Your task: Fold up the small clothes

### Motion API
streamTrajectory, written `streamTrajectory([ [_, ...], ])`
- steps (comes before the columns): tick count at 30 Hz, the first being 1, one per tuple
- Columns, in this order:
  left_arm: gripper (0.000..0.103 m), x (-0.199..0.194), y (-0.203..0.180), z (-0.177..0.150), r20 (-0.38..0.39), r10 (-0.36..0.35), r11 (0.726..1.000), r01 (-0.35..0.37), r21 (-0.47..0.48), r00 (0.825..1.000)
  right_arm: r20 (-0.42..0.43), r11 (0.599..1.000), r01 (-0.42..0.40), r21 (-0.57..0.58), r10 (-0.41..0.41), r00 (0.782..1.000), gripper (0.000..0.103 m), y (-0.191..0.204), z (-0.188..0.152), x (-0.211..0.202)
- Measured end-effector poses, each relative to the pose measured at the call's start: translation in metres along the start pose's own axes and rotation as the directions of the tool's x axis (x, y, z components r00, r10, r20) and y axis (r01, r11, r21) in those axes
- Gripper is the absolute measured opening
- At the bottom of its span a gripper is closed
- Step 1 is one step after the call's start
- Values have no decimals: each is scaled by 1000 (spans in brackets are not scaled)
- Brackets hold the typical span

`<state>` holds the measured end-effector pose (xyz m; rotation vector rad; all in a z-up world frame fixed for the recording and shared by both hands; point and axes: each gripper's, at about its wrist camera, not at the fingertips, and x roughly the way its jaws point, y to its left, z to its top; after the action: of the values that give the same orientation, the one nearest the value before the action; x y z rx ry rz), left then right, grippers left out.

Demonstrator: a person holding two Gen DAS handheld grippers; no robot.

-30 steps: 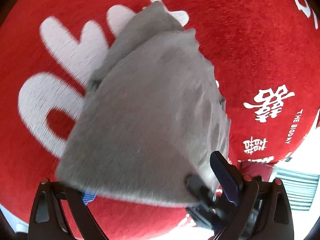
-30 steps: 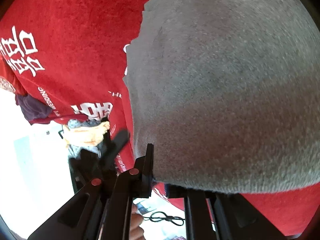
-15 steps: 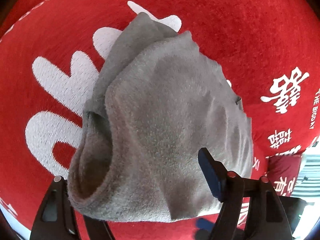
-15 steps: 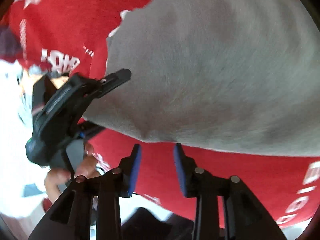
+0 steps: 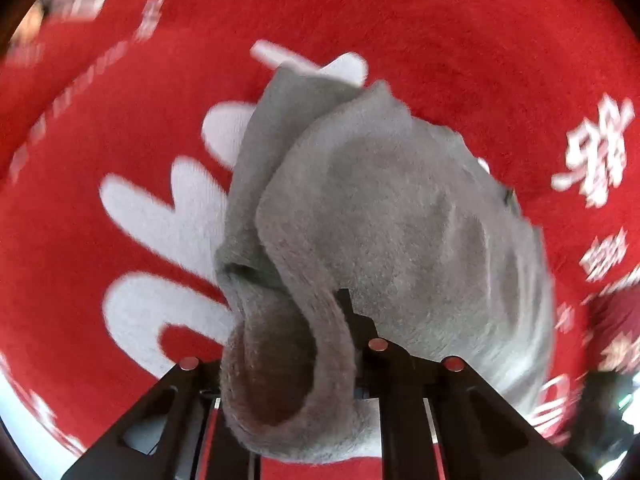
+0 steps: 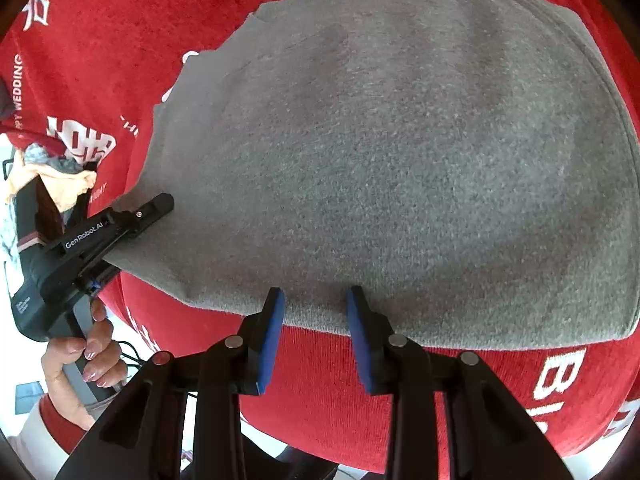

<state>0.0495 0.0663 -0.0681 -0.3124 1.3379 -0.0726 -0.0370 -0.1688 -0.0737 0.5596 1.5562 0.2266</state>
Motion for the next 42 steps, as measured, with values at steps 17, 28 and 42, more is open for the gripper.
streamTrajectory([
  [17,12,-26,-71,-27,216,113,860,-204,468,970,-100,947,-147,-287,123,987,82,104,133,-32],
  [28,12,-29,-70,-36,235,89,853,-196,484,968,-438,883,-156,-443,-62,897,84,206,177,78],
  [42,12,-40,-80,-41,253,69,840,-193,508,965,-263,770,117,-627,-350,899,18,212,176,106],
])
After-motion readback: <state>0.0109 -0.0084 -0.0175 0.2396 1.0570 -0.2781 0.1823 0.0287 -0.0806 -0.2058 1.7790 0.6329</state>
